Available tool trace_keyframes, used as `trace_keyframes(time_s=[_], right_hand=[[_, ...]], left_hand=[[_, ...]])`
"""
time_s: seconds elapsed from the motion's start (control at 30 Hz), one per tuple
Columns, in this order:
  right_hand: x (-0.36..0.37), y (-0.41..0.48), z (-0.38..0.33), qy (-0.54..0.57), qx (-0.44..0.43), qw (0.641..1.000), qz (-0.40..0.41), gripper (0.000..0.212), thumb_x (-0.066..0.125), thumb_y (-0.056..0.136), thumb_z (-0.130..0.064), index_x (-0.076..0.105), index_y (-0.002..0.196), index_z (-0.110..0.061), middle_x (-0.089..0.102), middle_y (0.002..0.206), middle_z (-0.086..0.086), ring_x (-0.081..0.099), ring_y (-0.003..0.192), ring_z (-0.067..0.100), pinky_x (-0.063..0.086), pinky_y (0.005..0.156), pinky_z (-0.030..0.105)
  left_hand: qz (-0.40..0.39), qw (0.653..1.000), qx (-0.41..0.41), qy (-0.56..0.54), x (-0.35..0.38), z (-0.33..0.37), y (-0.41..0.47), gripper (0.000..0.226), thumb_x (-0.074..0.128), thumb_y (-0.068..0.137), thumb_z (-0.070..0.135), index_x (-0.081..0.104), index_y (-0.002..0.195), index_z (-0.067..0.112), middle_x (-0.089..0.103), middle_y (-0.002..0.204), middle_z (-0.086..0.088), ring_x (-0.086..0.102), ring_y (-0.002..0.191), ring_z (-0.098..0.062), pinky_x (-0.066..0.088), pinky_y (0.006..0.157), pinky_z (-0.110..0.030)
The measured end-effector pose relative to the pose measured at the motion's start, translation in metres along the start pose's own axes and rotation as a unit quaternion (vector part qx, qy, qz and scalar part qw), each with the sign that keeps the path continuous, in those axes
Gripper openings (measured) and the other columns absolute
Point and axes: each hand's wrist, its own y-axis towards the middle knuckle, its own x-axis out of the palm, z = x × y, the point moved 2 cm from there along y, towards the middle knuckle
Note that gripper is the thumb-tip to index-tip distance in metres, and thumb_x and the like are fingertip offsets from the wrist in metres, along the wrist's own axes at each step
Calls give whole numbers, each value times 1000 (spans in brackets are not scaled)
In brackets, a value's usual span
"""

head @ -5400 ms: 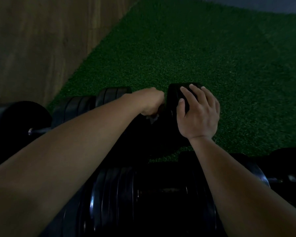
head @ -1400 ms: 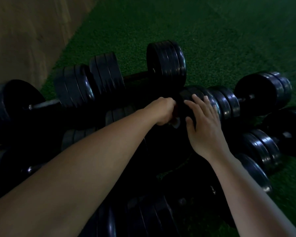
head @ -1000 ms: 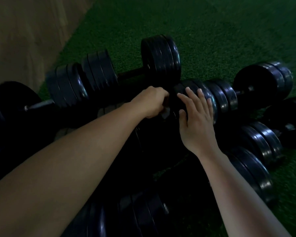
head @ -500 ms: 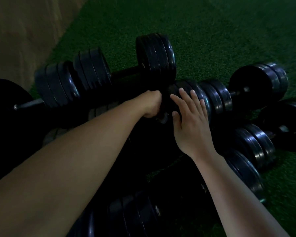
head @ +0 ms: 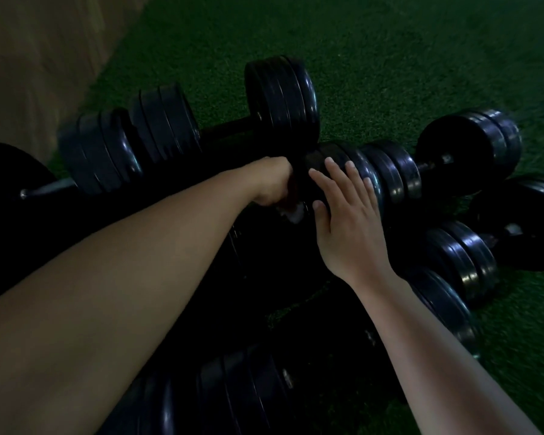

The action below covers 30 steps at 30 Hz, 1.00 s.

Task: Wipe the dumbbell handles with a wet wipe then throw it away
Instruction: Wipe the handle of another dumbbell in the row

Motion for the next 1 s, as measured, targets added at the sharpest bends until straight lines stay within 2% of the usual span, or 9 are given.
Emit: trace_keyframes(time_s=[0.07, 0.17, 0.27, 0.33, 0.47, 0.6, 0.7, 0.8, 1.0], right_hand=[[0, 1, 1, -2, -2, 1000, 0, 45, 40, 104, -22, 38, 149, -23, 26, 161, -2, 10, 152, 18, 5, 124, 37], [-1, 0, 1, -2, -3, 1000, -5, 45, 39, 104, -23, 38, 150, -24, 25, 162, -3, 9, 152, 18, 5, 125, 37], [-1, 1, 1, -4, 0, 1000, -6, 45, 38, 104, -24, 38, 150, -24, 24, 162, -4, 7, 153, 17, 4, 125, 37], [0, 1, 0, -6, 0, 1000, -4, 45, 38, 104, -24, 38, 149, -24, 25, 162, -4, 7, 153, 17, 4, 125, 37], [0, 1, 1, -10, -1, 1000, -6, 45, 38, 105, -24, 37, 150, -24, 24, 162, -4, 7, 153, 17, 4, 125, 37], [0, 0, 2, -14, -7, 1000, -1, 45, 39, 105, -24, 38, 150, -24, 25, 162, -3, 9, 152, 18, 5, 125, 37], [0, 0, 2, -17, -12, 1000, 4, 45, 39, 105, -24, 38, 149, -24, 27, 161, -2, 11, 152, 19, 7, 124, 38], [0, 0, 3, -16, -13, 1000, 1, 45, 39, 105, -24, 38, 149, -23, 27, 161, -2, 11, 152, 19, 8, 124, 39], [1, 1, 2, -19, -10, 1000, 0, 45, 39, 105, -25, 38, 150, -23, 26, 162, -2, 10, 152, 19, 8, 124, 40]], left_hand=[[-10, 1000, 4, 26, 2, 3, 2, 8, 66, 89, 17, 59, 86, 14, 63, 83, -8, 59, 71, -21, 41, 57, -26], [-78, 993, 7, 92, -2, -8, 0, 12, 67, 89, 20, 69, 91, 8, 68, 83, -8, 60, 72, -21, 45, 56, -27], [-165, 982, 12, 94, -9, -25, -6, 25, 83, 76, 28, 73, 84, 6, 69, 78, -3, 57, 67, -15, 43, 48, -18], [-146, 987, 14, 62, -12, -31, -7, 25, 88, 69, 32, 73, 76, 14, 69, 73, 0, 57, 62, -12, 40, 45, -18], [-34, 997, 7, -66, -7, -16, 2, 5, 75, 82, 15, 72, 86, 13, 70, 79, -3, 62, 65, -14, 47, 57, -25], [-41, 995, -1, -90, 11, -9, 11, 14, 77, 83, 23, 73, 90, 12, 73, 86, -8, 68, 78, -24, 53, 64, -33], [-65, 996, -12, -56, 10, -15, 14, 17, 79, 81, 28, 74, 91, 15, 71, 80, -1, 62, 67, -14, 48, 56, -25], [-144, 989, 11, 19, 1, -26, 9, 23, 81, 79, 30, 78, 94, 13, 69, 77, 4, 58, 64, -10, 44, 50, -18], [-225, 966, 39, 124, -4, -38, 1, 35, 84, 74, 35, 77, 95, 7, 71, 92, -4, 63, 84, -21, 46, 62, -28]])
